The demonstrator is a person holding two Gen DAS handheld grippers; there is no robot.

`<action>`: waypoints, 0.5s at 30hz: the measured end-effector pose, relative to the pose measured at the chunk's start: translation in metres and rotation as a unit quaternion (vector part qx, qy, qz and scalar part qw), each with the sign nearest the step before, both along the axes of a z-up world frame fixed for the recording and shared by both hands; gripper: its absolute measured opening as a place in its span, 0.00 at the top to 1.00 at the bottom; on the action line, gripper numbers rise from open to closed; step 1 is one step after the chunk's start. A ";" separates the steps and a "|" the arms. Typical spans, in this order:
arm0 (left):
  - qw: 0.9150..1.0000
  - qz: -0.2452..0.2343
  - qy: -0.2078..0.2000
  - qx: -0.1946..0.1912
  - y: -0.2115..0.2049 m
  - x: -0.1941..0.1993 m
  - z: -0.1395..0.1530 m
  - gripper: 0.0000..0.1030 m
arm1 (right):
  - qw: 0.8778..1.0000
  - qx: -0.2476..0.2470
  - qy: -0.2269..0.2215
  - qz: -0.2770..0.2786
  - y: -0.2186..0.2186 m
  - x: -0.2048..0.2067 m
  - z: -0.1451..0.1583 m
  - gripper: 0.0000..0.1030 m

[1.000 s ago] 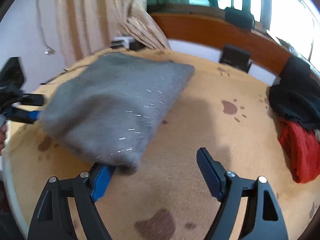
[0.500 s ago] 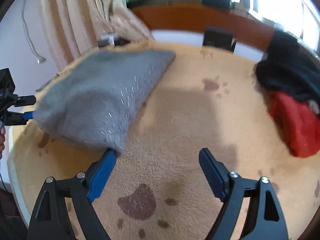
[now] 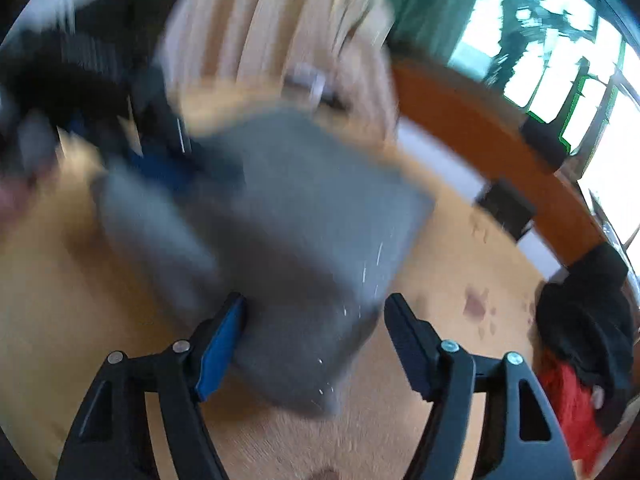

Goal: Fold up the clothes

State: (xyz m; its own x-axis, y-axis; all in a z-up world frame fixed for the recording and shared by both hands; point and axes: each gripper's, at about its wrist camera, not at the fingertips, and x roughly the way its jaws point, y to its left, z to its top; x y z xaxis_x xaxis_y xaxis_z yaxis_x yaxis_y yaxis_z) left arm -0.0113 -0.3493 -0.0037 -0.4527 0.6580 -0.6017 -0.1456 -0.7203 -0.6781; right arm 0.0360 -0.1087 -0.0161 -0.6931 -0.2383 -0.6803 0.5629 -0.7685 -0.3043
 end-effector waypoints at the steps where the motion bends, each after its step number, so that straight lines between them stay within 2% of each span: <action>1: 1.000 0.003 0.003 0.006 -0.006 0.005 -0.002 0.30 | 1.000 -0.007 -0.010 -0.001 0.005 0.000 -0.003 0.28; 4: 0.999 0.008 0.012 0.031 -0.019 0.011 -0.009 0.30 | 0.996 -0.053 -0.065 -0.010 0.020 -0.010 -0.007 0.28; 7: 0.999 0.014 0.000 0.047 -0.020 0.005 -0.009 0.30 | 0.991 -0.086 -0.100 -0.012 0.029 -0.018 -0.012 0.25; 10: 0.997 0.016 -0.019 0.076 -0.019 -0.003 0.001 0.30 | 0.986 -0.112 -0.122 -0.007 0.035 -0.021 -0.007 0.24; 11: 0.996 0.016 -0.007 0.085 -0.020 -0.006 0.010 0.30 | 0.984 -0.123 -0.131 -0.004 0.038 -0.023 -0.003 0.24; 13: 0.995 0.018 0.017 0.101 -0.023 -0.011 0.028 0.29 | 0.981 -0.153 -0.122 -0.005 0.044 -0.029 0.013 0.23; 15: 0.994 0.032 0.045 0.096 -0.025 -0.021 0.046 0.27 | 0.977 -0.186 -0.101 -0.011 0.051 -0.037 0.035 0.23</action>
State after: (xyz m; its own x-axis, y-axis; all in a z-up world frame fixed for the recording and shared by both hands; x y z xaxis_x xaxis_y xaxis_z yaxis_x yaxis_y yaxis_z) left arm -0.0325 -0.3743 0.0427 -0.5444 0.7242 -0.4233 -0.1702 -0.5895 -0.7896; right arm -0.0013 -0.0579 0.0185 -0.5617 -0.4817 -0.6727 0.5653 -0.8171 0.1131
